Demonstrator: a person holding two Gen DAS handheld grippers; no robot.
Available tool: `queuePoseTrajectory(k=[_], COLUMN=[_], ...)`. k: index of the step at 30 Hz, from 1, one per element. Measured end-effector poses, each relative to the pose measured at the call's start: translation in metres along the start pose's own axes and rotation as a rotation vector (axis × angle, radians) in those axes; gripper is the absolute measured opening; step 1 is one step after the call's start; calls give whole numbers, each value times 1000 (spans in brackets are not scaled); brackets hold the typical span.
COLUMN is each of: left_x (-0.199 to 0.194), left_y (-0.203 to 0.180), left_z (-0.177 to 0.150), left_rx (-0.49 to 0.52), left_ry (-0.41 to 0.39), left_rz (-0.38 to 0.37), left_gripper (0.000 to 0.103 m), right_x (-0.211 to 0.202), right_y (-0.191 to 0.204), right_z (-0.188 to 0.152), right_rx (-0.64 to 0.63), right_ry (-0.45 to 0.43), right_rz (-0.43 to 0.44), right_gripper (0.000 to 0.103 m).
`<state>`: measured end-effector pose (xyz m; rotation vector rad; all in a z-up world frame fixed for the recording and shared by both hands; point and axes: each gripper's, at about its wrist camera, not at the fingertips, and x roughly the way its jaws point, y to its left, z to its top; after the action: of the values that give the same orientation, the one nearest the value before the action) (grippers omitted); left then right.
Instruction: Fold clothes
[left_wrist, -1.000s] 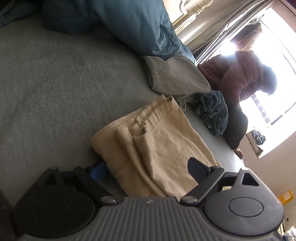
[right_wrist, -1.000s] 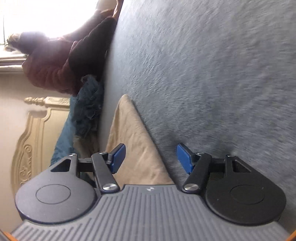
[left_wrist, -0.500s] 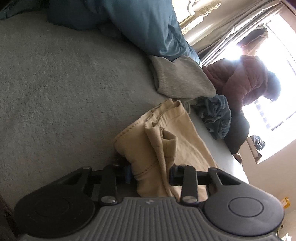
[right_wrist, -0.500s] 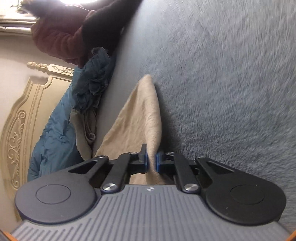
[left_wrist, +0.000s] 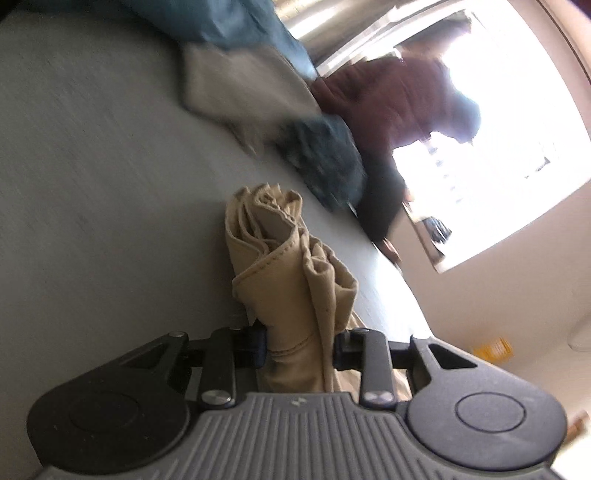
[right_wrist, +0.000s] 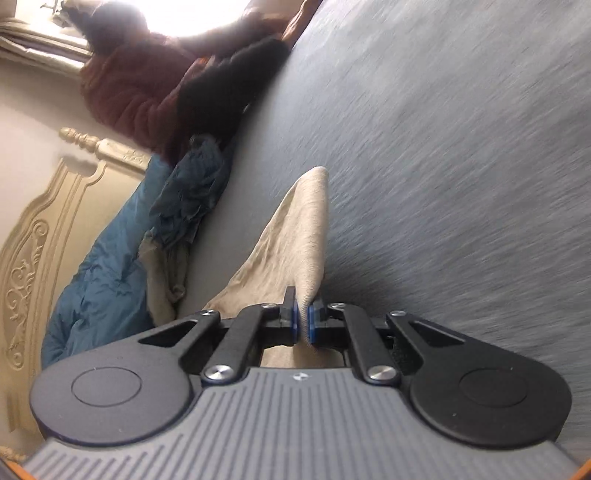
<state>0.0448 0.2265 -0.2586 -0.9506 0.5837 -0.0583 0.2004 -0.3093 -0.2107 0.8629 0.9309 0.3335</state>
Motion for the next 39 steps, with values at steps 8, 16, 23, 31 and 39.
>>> queuePoseTrajectory(k=[8,16,23,31,39], left_x=[20,7,-20,-23,5], left_y=[1,4,-13,-48,-56], left_z=[-30,-20,-15,-6,-30], left_rx=[32,128,247,485,628], left_ry=[111,137,51,-54,53], left_rz=[-8,32,100,114,273], left_gripper=[32,44,54,54,48], right_x=[-33,-47,-66,45,189], right_y=[-58,-53,38,150,217], right_z=[7,-6,-24,-80,-133], right_rx=[82,93,-239,-514,-615], right_ry=[-20,-177,-241,49,254], right_rz=[-124,-210,-196,30,75], right_gripper=[13,24,24,24,15])
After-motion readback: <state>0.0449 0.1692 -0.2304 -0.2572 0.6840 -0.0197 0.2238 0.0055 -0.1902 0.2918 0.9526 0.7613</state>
